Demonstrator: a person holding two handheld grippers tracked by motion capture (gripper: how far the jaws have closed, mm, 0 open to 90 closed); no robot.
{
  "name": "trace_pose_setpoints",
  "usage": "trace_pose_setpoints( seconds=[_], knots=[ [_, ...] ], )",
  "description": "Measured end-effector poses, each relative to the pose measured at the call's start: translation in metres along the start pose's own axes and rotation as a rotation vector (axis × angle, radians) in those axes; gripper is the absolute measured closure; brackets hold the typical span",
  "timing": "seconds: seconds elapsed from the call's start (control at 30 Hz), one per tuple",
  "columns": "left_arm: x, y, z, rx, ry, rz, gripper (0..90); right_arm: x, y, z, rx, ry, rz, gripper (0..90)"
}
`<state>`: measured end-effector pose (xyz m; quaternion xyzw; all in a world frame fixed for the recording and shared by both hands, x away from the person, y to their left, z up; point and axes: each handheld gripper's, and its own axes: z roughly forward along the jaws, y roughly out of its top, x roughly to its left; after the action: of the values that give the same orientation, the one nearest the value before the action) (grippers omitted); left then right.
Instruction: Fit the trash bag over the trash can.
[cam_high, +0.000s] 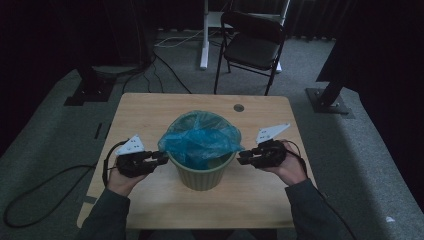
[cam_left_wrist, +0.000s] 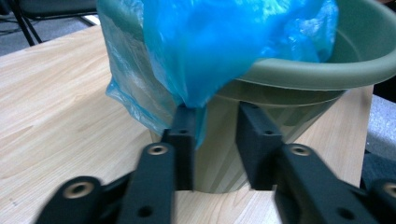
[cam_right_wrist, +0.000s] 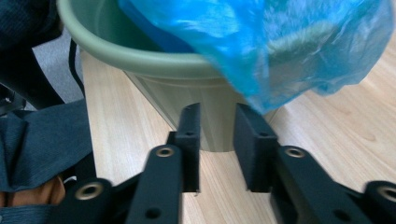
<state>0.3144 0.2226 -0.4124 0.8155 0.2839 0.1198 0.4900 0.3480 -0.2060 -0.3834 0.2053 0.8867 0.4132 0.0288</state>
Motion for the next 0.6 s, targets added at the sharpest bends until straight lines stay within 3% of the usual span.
trace_pose_setpoints(
  seconds=[0.33,0.6],
  knots=[
    [0.007,0.001,-0.022,-0.055,0.010,-0.012,55.3,-0.002,0.000,-0.021,-0.031,-0.031,0.005,62.2],
    [0.007,0.008,-0.029,-0.096,0.025,-0.011,50.2,-0.002,0.010,-0.031,-0.092,-0.058,-0.001,59.0]
  ],
)
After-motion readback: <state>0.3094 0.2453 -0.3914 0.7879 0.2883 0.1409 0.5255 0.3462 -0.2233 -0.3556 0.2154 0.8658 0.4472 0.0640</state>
